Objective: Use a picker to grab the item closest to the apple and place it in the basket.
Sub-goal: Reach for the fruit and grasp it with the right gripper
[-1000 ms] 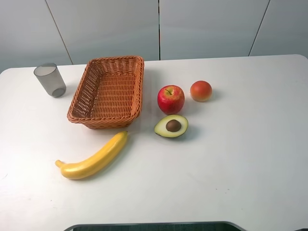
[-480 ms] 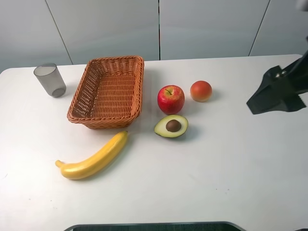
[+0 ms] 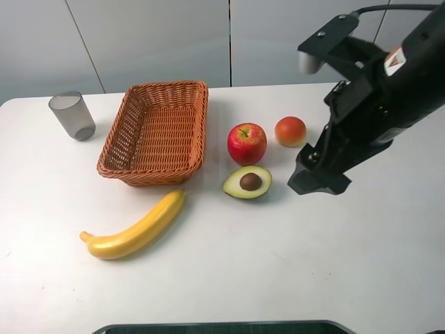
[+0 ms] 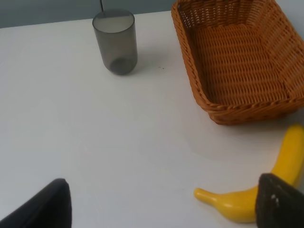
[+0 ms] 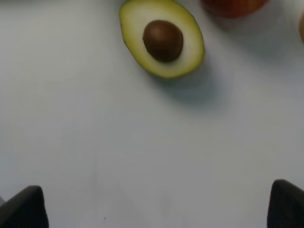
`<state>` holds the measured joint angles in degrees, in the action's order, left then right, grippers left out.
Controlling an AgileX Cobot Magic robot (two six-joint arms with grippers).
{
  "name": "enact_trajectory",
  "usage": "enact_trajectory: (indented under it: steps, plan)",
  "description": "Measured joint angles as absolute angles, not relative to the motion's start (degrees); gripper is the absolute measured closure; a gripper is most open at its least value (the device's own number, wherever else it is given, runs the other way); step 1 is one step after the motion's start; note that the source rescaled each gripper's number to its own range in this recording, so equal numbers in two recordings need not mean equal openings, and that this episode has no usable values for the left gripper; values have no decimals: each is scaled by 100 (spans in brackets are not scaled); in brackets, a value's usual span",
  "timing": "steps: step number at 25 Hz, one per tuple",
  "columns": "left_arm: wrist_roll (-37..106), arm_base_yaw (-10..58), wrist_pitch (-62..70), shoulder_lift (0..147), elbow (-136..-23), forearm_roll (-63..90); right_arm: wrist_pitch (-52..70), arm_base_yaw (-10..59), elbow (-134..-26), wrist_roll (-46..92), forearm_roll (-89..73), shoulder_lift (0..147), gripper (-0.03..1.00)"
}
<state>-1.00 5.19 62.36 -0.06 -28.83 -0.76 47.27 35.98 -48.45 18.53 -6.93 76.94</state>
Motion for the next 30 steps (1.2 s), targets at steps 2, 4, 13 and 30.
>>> enact_trajectory:
  steps: [2, 4, 13, 30]
  plan:
    - [-100, 519, 6236, -6, -2883, -76, 4433, 3681, -4845, 2009, -693, 8033, -3]
    - [-100, 519, 6236, -6, -2883, -76, 4134, 3766, -4845, 2108, -693, 8333, -3]
    - [-100, 519, 6236, -6, -2883, -76, 3083, 3816, -4845, 2653, -673, 9402, -3]
    - [-111, 519, 6236, -6, -2883, -76, 2658, 3816, -5406, 2772, -816, 10657, -3]
